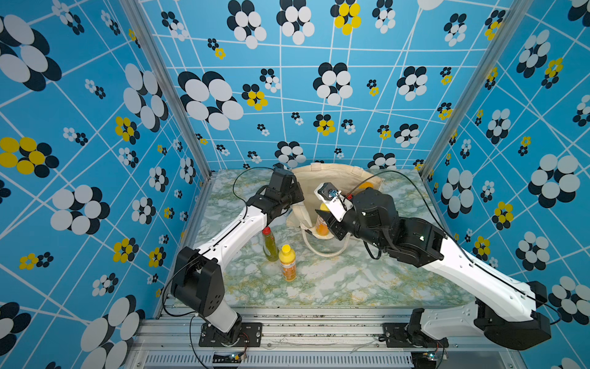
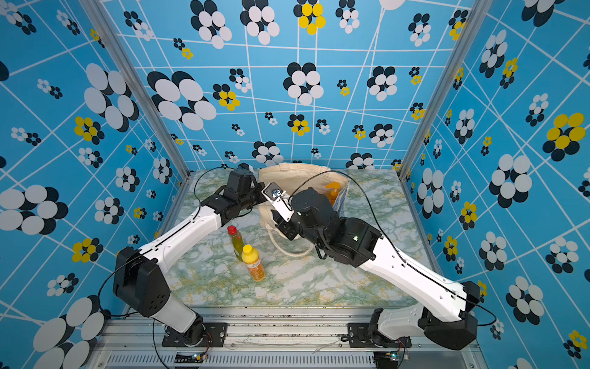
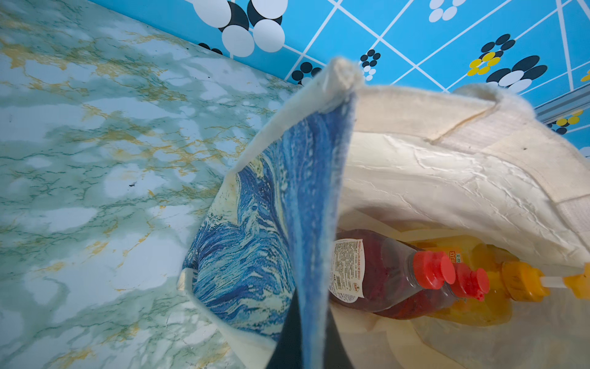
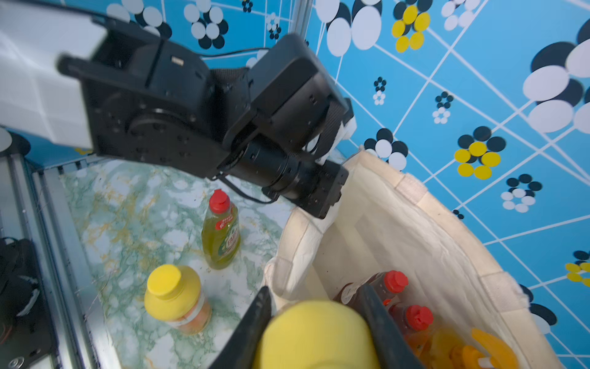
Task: Pack dish soap into the shopping bag
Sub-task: Pick up the bottle of dish soap at the center of the board, then place the bottle of dish soap in the shopping bag.
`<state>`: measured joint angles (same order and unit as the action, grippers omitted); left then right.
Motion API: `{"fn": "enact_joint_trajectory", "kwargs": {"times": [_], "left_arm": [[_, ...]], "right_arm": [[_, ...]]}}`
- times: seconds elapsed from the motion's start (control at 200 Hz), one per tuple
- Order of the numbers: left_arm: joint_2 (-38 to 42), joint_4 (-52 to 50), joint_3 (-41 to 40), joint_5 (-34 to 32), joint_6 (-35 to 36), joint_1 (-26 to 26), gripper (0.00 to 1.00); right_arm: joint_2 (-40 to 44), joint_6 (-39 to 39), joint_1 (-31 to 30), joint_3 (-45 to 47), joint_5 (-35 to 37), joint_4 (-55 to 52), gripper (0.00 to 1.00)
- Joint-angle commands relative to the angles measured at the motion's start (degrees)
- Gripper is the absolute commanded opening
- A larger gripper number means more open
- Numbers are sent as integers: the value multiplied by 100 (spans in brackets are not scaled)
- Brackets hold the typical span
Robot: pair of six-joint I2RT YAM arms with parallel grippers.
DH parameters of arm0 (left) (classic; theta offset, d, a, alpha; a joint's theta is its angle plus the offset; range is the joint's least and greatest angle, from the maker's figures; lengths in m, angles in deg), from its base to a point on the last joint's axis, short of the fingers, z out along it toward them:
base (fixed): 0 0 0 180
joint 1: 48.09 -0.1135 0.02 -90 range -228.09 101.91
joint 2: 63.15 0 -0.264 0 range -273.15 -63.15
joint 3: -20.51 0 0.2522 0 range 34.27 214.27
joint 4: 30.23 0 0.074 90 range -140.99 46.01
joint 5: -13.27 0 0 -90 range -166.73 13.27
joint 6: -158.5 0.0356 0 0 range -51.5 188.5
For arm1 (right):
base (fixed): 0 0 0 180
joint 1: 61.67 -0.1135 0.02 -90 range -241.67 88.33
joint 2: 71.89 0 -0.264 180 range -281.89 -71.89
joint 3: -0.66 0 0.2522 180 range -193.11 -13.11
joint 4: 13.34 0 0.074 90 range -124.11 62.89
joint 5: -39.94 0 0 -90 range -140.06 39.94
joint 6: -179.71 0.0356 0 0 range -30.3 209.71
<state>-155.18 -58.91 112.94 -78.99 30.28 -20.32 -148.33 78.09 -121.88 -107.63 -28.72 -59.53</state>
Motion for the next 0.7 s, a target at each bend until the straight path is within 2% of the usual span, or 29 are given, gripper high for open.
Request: {"fn": "enact_joint_trajectory", "kwargs": {"times": [0.0,0.2,0.465,0.695], "left_arm": [[-131,-55,157,68,95,18,0],[-140,19,127,122,59,60,0],[-87,7,96,154,69,71,0],[-43,-20,96,178,64,67,0]], "right_arm": [[-79,-160,135,-637,629,534,7],[-415,7,629,-978,399,864,7],[-949,66,1140,-565,344,1878,6],[-1526,116,1253,-409,225,2541,6]]}}
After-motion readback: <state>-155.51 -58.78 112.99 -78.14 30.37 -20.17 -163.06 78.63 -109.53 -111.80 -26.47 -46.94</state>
